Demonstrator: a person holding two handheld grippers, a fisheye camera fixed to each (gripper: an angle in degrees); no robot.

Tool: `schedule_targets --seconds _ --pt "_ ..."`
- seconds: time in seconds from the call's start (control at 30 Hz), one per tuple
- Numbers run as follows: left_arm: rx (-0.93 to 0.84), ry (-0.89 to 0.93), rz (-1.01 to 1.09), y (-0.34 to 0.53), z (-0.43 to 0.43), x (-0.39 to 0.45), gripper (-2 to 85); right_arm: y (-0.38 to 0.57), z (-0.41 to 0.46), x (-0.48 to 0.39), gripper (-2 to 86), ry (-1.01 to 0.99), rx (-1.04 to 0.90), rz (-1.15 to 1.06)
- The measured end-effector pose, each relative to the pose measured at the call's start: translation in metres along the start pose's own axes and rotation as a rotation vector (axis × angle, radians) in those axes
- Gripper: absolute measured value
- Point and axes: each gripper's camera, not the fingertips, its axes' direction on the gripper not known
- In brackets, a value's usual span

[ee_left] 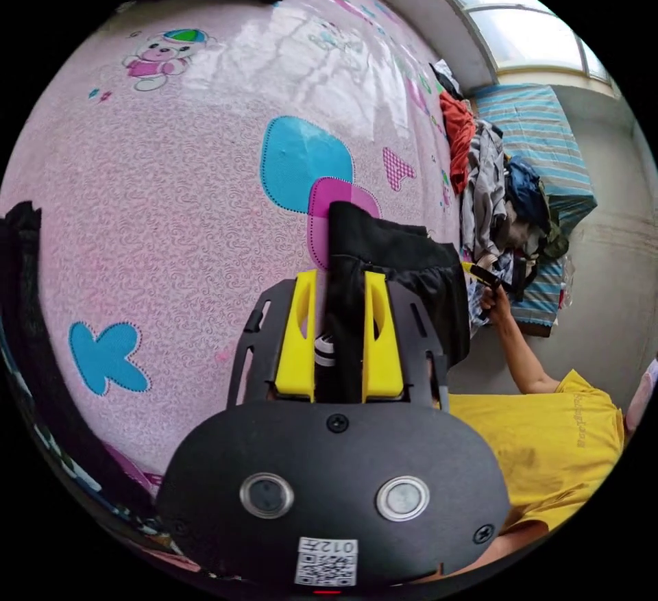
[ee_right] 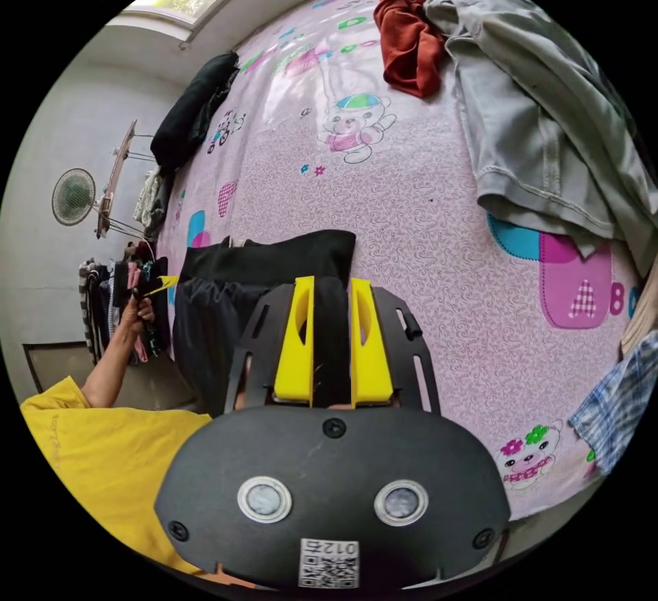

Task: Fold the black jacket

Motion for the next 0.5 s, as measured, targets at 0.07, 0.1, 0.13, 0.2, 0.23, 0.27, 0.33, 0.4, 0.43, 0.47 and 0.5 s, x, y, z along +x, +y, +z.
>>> schedule_targets --seconds 0.07,0.1,0.13,0.2,0.23,0.27,0.33,0.4,0.43,0.47,0.5 --pt "-0.023 0.019 0.003 0.024 -0.001 -0.005 9.2 0.022 -0.013 0.014 10.2 -0.08 -0.013 0.03" --pt "-0.069 0.024 0.013 0.039 0.007 -0.007 9.3 0.027 -0.013 0.018 10.4 -0.092 -0.019 0.037" --pt "-0.13 0.018 0.031 0.053 0.019 -0.008 9.3 0.037 -0.013 0.023 10.6 -0.092 -0.039 0.049" --pt "-0.198 -0.015 0.047 0.07 0.036 -0.011 8.8 0.05 -0.009 0.03 10.1 -0.064 -0.057 0.06" --pt "-0.193 -0.03 0.045 0.08 0.043 -0.013 7.9 0.057 -0.008 0.033 8.7 -0.068 -0.054 0.061" --pt "-0.183 -0.04 0.04 0.083 0.045 -0.015 7.5 0.06 -0.008 0.035 6.8 -0.077 -0.038 0.054" --pt "-0.174 -0.108 0.06 0.094 0.048 -0.018 5.0 0.062 -0.009 0.034 4.2 -0.043 -0.019 0.022" --pt "-0.177 -0.12 0.067 0.1 0.045 -0.024 3.4 0.061 -0.013 0.038 3.2 -0.011 -0.006 0.021" --pt "-0.164 -0.11 0.058 0.106 0.041 -0.03 2.5 0.061 -0.017 0.045 2.8 -0.006 0.018 0.044" --pt "-0.154 -0.1 0.052 0.109 0.039 -0.034 2.3 0.061 -0.019 0.053 2.8 -0.011 0.03 0.064" --pt "-0.131 -0.066 0.039 0.116 0.037 -0.041 2.0 0.061 -0.018 0.057 2.7 -0.019 0.025 0.073"
